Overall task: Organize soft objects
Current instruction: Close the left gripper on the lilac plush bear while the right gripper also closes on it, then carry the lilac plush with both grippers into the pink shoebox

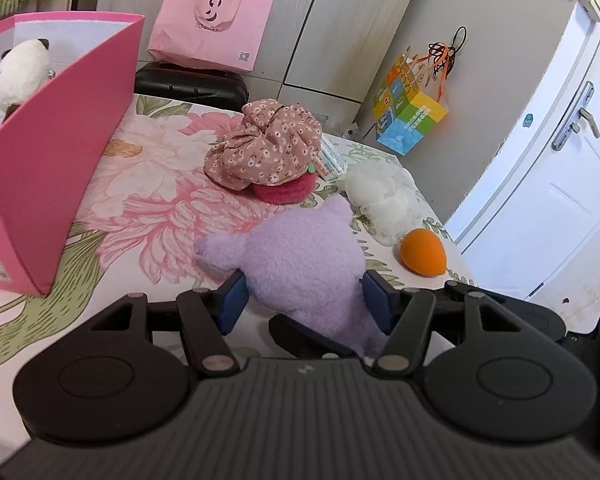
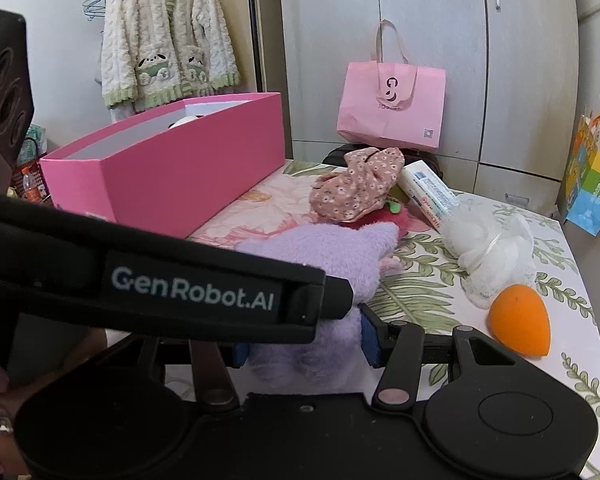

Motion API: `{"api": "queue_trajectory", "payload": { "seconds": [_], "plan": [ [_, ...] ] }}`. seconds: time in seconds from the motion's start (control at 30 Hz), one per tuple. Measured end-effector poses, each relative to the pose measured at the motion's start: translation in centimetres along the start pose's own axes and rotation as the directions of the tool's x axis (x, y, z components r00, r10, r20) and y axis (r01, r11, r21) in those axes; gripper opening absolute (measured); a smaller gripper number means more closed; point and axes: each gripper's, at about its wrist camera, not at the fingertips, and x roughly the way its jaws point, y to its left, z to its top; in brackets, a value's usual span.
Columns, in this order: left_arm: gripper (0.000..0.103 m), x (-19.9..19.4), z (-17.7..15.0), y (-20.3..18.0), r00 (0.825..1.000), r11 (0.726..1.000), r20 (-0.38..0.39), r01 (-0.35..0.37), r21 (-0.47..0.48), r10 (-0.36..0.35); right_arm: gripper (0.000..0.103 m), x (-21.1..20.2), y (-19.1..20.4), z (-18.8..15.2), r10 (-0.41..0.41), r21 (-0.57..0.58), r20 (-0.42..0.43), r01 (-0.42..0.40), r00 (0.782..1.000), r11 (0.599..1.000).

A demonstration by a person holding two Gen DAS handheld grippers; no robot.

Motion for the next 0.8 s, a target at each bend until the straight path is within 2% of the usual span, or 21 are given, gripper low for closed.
{"api": "queue_trajectory", "payload": {
  "seconds": [0.37, 0.63, 0.8],
  "plan": [
    [0.061, -2.7, -1.5, -0.1, 1.0, 1.0, -0.021, 0.01, 0.02, -0.01, 0.057, -2.2, 1.8, -0.6, 0.005, 0.03, -0.033, -0.004, 0.999, 1.0],
    [0.061, -6.5, -3.0, 0.5, 1.0, 1.0, -0.025, 0.015, 0.021, -0.014, 0.057, -4.2, 4.6, -0.9, 0.022, 0.04, -0.058, -0.02, 0.998, 0.999],
    [0.061, -9.4, -3.4, 1.7, 1.0, 0.999, -0.004, 0.03, 0.018, -0.03, 0.057, -5.6, 6.9, -0.5, 0.038, 0.0, -0.059, -0.038, 0.998, 0.999]
  ]
}}
